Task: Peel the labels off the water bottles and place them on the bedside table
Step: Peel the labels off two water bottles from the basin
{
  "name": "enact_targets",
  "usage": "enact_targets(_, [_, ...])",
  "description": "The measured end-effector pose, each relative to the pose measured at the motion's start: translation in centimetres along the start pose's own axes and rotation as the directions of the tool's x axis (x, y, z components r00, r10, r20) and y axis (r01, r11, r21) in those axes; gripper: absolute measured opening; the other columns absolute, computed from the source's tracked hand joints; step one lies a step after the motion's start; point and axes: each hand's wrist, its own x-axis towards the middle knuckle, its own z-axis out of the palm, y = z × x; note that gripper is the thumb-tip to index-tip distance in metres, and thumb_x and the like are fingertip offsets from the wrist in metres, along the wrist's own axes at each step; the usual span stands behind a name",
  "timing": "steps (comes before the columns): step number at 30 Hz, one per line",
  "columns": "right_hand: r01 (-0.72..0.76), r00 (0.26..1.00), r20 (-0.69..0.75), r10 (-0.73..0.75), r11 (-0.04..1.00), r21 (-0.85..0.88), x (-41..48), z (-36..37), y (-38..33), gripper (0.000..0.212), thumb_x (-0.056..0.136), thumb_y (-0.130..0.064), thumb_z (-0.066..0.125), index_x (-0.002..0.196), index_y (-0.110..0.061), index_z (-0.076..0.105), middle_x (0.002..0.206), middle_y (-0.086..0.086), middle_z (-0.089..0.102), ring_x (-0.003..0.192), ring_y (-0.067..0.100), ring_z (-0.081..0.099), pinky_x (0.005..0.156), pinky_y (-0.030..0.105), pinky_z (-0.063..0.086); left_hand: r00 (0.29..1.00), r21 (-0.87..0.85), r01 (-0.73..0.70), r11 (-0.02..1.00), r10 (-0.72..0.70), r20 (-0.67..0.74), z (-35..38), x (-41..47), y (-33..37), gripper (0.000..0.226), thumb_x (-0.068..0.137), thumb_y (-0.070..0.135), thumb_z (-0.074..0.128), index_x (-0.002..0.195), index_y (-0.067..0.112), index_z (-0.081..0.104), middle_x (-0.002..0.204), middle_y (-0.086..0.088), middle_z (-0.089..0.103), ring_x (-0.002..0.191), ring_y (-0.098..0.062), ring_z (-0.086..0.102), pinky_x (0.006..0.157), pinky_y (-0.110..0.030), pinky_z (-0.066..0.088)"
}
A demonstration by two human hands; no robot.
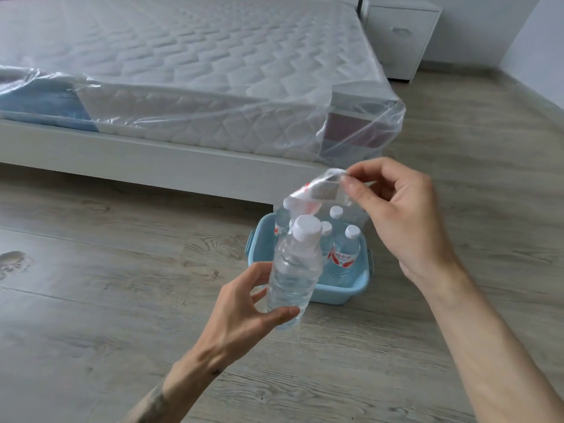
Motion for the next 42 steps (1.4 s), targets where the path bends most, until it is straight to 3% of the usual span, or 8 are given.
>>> enact_targets(6, [-0.383, 0.897, -0.227, 0.380, 0.923, 0.033, -3.3, -4.6, 7.4, 0.010, 0.090, -0.021, 0.071, 0.081, -0.020, 0.076, 0.066, -0.011, 0.071, 0.058, 0.001, 0.058, 0.056, 0.018, 0.048, 0.998, -0.099, 0.030, 0.995, -0.035, -0.054, -0.4, -0.1, -1.1, 0.066, 0.063, 0.043, 0.093, 0.123, 0.030, 0.069, 0.120, 0.011, 0.080, 0.120, -0.008, 0.073, 0.103, -0.029, 0.053])
enact_targets(12, [-0.718, 0.659, -0.380, 0.650, 0.693, -0.061, -9.5, -7.7, 15.9, 0.008, 0.086, -0.017, 0.072, 0.084, -0.013, 0.078, 0.068, -0.001, 0.068, 0.068, 0.020, 0.058, 0.069, 0.035, 0.045, 0.984, -0.167, 0.100, 0.981, -0.122, -0.127, -0.2, -0.5, -3.9, 0.063, 0.059, 0.038, 0.092, 0.117, 0.035, 0.068, 0.118, 0.003, 0.081, 0.115, -0.019, 0.076, 0.101, -0.038, 0.059])
enact_targets(17, [-0.833, 0.535, -0.392, 0.749, 0.545, -0.095, -14.6, -7.5, 20.7, 0.006, 0.085, -0.016, 0.076, 0.079, -0.015, 0.078, 0.067, 0.003, 0.069, 0.067, 0.021, 0.058, 0.068, 0.034, 0.046, 0.969, -0.147, 0.154, 0.977, -0.179, -0.172, -0.3, -0.9, -7.6, 0.068, 0.057, 0.042, 0.093, 0.118, 0.040, 0.065, 0.119, 0.001, 0.080, 0.111, -0.015, 0.078, 0.096, -0.032, 0.062])
enact_targets(27, [-0.923, 0.385, -0.425, 0.819, 0.353, -0.156, -18.5, -6.6, 26.1, 0.011, 0.079, -0.007, 0.078, 0.083, -0.017, 0.077, 0.061, -0.001, 0.078, 0.073, 0.027, 0.076, 0.084, 0.048, 0.062, 0.941, -0.010, 0.255, 0.967, -0.251, -0.227, 0.9, -0.8, -15.4, 0.065, 0.059, 0.046, 0.088, 0.113, 0.023, 0.062, 0.114, -0.002, 0.075, 0.109, -0.023, 0.076, 0.098, -0.049, 0.062])
enact_targets(32, [-0.883, 0.469, -0.417, 0.779, 0.402, -0.243, -18.1, -6.1, 26.2, 0.026, 0.079, -0.010, 0.084, 0.102, -0.016, 0.075, 0.099, 0.009, 0.079, 0.094, 0.030, 0.073, 0.089, 0.040, 0.056, 0.935, 0.026, 0.241, 0.970, -0.225, -0.274, 1.7, -0.2, -18.0, 0.058, 0.067, 0.034, 0.095, 0.112, 0.034, 0.058, 0.118, 0.002, 0.070, 0.111, -0.018, 0.073, 0.099, -0.036, 0.059])
enact_targets(35, [-0.808, 0.589, -0.398, 0.704, 0.499, -0.314, -16.2, -5.6, 24.8, 0.022, 0.083, -0.013, 0.084, 0.100, -0.022, 0.073, 0.101, 0.005, 0.078, 0.087, 0.021, 0.070, 0.077, 0.032, 0.049, 0.924, 0.052, 0.260, 0.964, -0.233, -0.303, 2.1, 0.1, -19.6, 0.064, 0.073, 0.016, 0.097, 0.110, 0.045, 0.054, 0.120, 0.003, 0.067, 0.111, -0.014, 0.072, 0.092, -0.032, 0.059])
enact_targets(39, [-0.687, 0.727, -0.304, 0.616, 0.647, -0.332, -12.0, -4.0, 22.2, 0.023, 0.088, -0.007, 0.079, 0.103, -0.024, 0.073, 0.101, -0.005, 0.076, 0.079, 0.001, 0.071, 0.067, 0.018, 0.048, 0.917, 0.042, 0.275, 0.961, -0.249, -0.310, 2.3, 0.4, -20.3, 0.080, 0.072, 0.019, 0.098, 0.111, 0.067, 0.048, 0.122, 0.022, 0.061, 0.110, 0.006, 0.067, 0.084, -0.015, 0.053])
enact_targets(42, [-0.593, 0.805, -0.236, 0.544, 0.746, -0.303, -8.0, -2.5, 20.5, 0.023, 0.090, -0.012, 0.079, 0.108, -0.026, 0.071, 0.104, -0.012, 0.074, 0.073, -0.004, 0.071, 0.066, 0.016, 0.050, 0.917, 0.031, 0.276, 0.961, -0.254, -0.309, 2.1, 0.7, -20.5, 0.078, 0.070, 0.025, 0.100, 0.113, 0.067, 0.049, 0.123, 0.028, 0.060, 0.111, 0.001, 0.068, 0.089, -0.021, 0.055])
